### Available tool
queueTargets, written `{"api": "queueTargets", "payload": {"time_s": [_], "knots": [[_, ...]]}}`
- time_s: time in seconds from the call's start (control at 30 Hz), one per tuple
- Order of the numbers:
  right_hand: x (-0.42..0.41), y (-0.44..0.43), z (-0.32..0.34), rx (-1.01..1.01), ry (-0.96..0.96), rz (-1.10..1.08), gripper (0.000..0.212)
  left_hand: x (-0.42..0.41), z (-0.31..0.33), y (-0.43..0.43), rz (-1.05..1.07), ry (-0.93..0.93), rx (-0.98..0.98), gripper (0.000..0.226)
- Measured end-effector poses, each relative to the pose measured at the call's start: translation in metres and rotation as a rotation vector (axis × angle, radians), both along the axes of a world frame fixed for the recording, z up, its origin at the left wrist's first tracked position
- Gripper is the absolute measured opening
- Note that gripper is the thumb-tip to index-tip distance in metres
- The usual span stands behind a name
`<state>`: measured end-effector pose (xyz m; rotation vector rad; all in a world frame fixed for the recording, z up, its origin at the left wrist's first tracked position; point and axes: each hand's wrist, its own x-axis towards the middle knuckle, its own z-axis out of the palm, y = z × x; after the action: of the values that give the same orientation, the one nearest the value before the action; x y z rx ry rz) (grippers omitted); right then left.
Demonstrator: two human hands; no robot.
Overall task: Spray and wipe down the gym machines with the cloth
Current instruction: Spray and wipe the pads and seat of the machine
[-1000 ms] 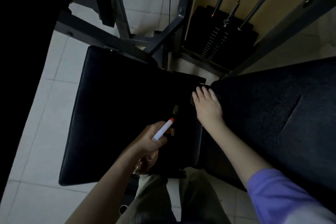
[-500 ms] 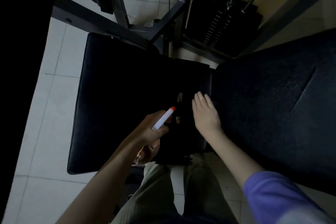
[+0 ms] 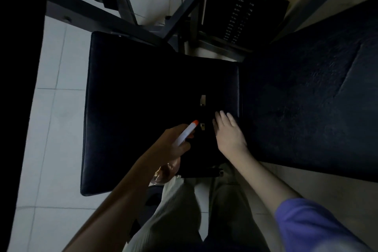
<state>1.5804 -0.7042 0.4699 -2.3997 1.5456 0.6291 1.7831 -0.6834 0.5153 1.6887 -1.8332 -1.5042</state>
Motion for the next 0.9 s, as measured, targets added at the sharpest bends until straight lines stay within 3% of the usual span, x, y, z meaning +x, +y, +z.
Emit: {"api": "queueTargets", "payload": {"time_s": [0.1,0.27,0.33,0.4,0.6,0.73,0.9], "knots": [[0.005,0.006,-0.021,0.097,-0.156,-0.086,0.047,0.006,-0.005,0.006,0.003,0.010,0.059,0.049],[0.005,0.027,-0.021,0.126,-0.095,0.027,0.043,0.013,-0.001,0.014,-0.032,-0.031,0.066,0.048],[0.004,0.038,-0.016,0.156,-0.089,-0.031,0.032,0.016,0.003,0.015,-0.041,-0.021,0.045,0.049],[0.001,0.048,-0.016,0.101,-0.113,0.044,0.020,0.017,0.008,0.016,-0.056,0.004,0.052,0.051],[-0.012,0.072,0.011,-0.023,-0.201,0.153,0.034,0.015,0.021,0.017,-0.150,-0.013,0.043,0.060],[-0.019,0.092,0.035,-0.111,-0.287,0.012,0.049,0.010,0.025,0.019,-0.110,-0.041,0.025,0.057],[-0.027,0.098,0.076,-0.261,-0.404,-0.167,0.055,0.001,0.039,0.026,-0.084,0.097,0.040,0.054]]}}
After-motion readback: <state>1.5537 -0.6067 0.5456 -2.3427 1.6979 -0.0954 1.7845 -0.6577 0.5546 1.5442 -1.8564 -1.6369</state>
